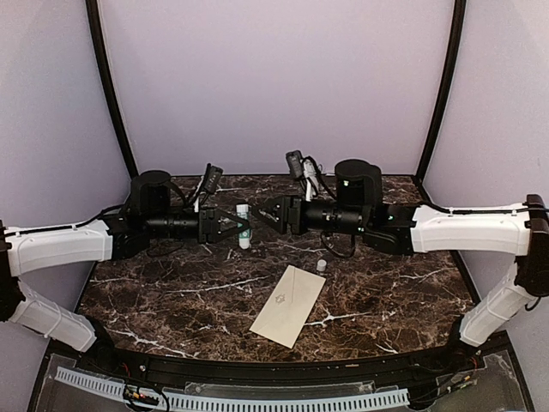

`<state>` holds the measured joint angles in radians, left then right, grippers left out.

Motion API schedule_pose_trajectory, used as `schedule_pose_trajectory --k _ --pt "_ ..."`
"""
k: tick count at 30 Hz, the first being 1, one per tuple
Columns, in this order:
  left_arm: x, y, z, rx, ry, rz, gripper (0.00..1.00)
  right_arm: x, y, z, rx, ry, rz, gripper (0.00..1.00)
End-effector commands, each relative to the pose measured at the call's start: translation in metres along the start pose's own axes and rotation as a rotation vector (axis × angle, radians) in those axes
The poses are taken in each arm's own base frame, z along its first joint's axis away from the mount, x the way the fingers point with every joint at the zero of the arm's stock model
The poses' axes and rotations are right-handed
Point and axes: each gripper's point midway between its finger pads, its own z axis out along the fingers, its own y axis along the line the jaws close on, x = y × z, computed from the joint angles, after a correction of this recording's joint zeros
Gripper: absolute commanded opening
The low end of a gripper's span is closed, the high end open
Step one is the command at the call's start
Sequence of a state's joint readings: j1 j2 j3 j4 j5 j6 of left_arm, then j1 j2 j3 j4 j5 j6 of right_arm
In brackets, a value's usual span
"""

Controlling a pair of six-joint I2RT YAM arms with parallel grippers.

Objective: Place the letter into the envelope and seal it
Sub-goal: Screw the solid glue.

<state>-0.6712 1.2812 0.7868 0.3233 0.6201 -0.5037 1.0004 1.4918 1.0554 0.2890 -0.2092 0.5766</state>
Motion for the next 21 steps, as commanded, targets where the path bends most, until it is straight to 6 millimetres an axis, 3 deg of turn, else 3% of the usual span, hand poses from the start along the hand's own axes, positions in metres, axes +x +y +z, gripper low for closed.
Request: schedule_pose_trajectory --k 1,7,12,17,21 --pt "0.001 -0.015 0.001 0.042 0.07 0.139 0.0 -0.008 0.006 0.021 -0.024 0.039 0.005 0.58" --pt "0.004 -0.014 0.003 0.034 0.096 0.18 0.0 0.003 0.005 0.046 -0.035 0.094 0.033 0.52" --pt "0.008 -0.017 0.004 0.056 0.102 0.181 0.0 0.003 0.008 0.051 -0.062 0.084 0.052 0.37" --pt "0.011 -0.018 0.003 0.064 0.105 0.174 0.0 -0.002 0.008 0.046 -0.067 0.065 0.053 0.45" --pt "0.013 -0.018 0.003 0.069 0.106 0.165 0.0 -0.005 0.007 0.043 -0.065 0.052 0.055 0.41"
